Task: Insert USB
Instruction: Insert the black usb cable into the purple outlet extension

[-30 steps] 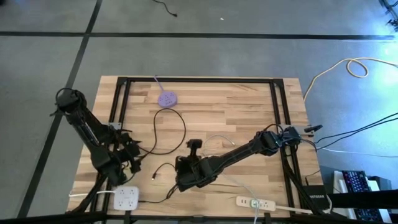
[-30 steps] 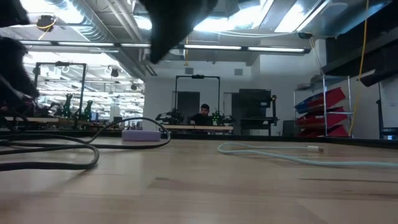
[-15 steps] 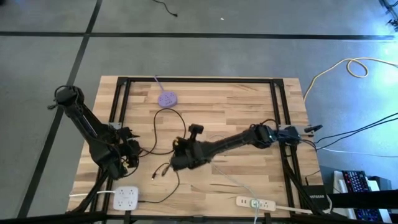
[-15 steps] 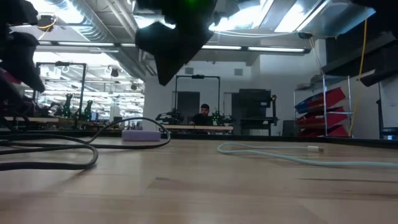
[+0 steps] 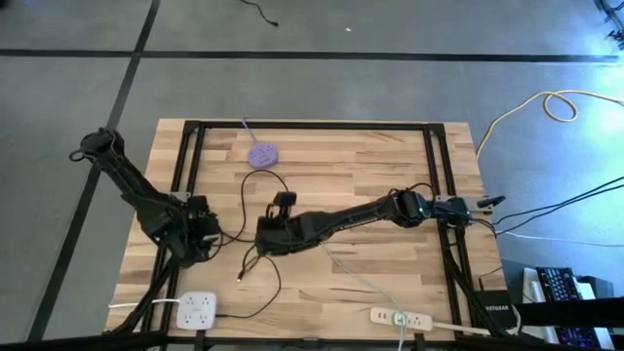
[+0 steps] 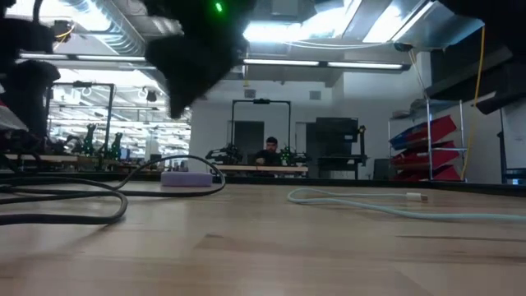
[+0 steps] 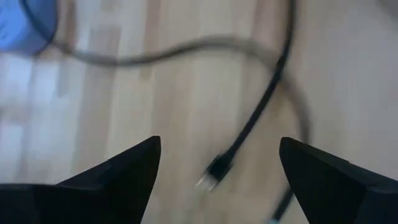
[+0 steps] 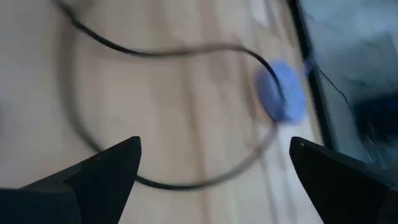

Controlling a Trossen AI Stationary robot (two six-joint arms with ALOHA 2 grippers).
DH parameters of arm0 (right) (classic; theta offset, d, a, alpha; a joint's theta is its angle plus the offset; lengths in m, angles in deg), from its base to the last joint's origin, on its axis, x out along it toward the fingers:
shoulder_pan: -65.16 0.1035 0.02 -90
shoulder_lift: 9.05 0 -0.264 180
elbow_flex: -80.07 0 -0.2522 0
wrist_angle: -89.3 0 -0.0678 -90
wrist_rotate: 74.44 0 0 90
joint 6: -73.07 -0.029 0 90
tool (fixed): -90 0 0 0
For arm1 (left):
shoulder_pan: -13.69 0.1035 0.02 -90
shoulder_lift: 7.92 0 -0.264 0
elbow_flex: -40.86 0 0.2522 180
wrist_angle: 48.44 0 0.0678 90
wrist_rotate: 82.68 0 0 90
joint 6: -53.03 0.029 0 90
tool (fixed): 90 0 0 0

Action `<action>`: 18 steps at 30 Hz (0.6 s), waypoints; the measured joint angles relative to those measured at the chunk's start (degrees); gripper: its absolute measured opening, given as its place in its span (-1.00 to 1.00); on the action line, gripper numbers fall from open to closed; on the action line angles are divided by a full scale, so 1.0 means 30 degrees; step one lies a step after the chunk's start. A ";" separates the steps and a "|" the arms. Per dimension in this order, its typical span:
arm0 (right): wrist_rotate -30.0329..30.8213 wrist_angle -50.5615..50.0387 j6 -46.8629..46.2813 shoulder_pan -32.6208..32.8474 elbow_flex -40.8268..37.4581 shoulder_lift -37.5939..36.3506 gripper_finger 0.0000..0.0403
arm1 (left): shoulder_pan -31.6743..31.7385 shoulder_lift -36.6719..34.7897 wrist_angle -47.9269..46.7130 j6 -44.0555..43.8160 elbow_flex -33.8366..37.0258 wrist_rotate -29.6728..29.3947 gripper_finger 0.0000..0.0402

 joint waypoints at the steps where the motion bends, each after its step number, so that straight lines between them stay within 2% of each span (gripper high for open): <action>1: -0.0178 0.0325 0.0201 -0.0024 -0.0230 -0.0009 0.94 | 0.0291 0.0089 -0.0263 -0.0494 0.0050 -0.0535 0.56; 3: -0.0131 0.0408 0.0516 -0.0147 -0.0752 -0.0015 0.94 | 0.1039 0.0347 -0.0115 -0.1463 0.0052 -0.0740 0.56; 4: -0.0063 0.0366 0.0573 -0.0242 -0.0975 0.0000 0.94 | 0.1511 0.0532 -0.0018 -0.1388 0.0041 -0.0236 0.56; 11: -0.0837 0.1139 0.0470 -0.0658 -0.3041 0.0029 0.94 | 0.5416 0.2063 0.0553 0.0800 0.0047 0.2447 0.56; 18: -0.1457 0.2391 0.0772 -0.0621 -0.3497 0.0009 0.94 | 0.9373 0.2900 0.0704 0.4321 0.0047 0.6442 0.56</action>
